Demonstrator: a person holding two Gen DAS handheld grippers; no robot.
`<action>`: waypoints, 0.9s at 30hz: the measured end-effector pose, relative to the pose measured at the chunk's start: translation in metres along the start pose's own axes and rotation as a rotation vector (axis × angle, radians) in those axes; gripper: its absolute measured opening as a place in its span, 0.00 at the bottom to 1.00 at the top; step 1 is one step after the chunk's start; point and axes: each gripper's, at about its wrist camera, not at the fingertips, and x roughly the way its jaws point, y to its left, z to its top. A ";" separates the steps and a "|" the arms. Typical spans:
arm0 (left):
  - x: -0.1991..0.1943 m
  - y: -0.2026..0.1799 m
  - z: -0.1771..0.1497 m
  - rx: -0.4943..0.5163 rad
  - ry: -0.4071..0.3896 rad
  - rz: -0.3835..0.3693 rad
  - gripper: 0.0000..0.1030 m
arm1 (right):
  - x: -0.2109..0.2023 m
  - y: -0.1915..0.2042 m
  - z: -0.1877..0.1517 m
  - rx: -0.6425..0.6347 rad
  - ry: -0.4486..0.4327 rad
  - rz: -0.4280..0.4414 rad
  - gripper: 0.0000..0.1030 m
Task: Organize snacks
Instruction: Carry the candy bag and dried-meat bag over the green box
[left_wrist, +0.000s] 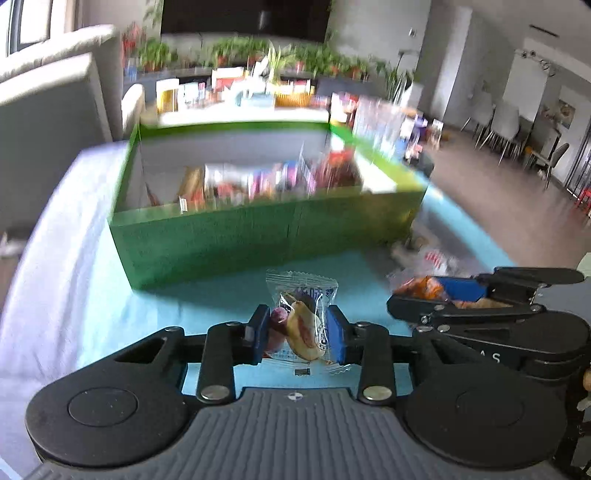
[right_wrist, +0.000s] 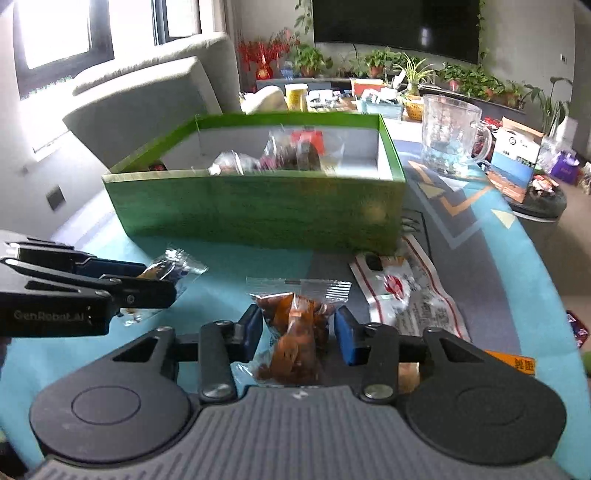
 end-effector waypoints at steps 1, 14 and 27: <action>-0.005 -0.002 0.004 0.015 -0.024 0.001 0.30 | -0.004 0.001 0.003 0.005 -0.022 0.011 0.51; -0.015 0.013 0.065 0.028 -0.213 0.105 0.30 | -0.026 -0.007 0.048 0.052 -0.210 0.049 0.50; 0.019 0.026 0.092 0.023 -0.198 0.164 0.31 | 0.000 -0.014 0.108 0.108 -0.328 0.062 0.51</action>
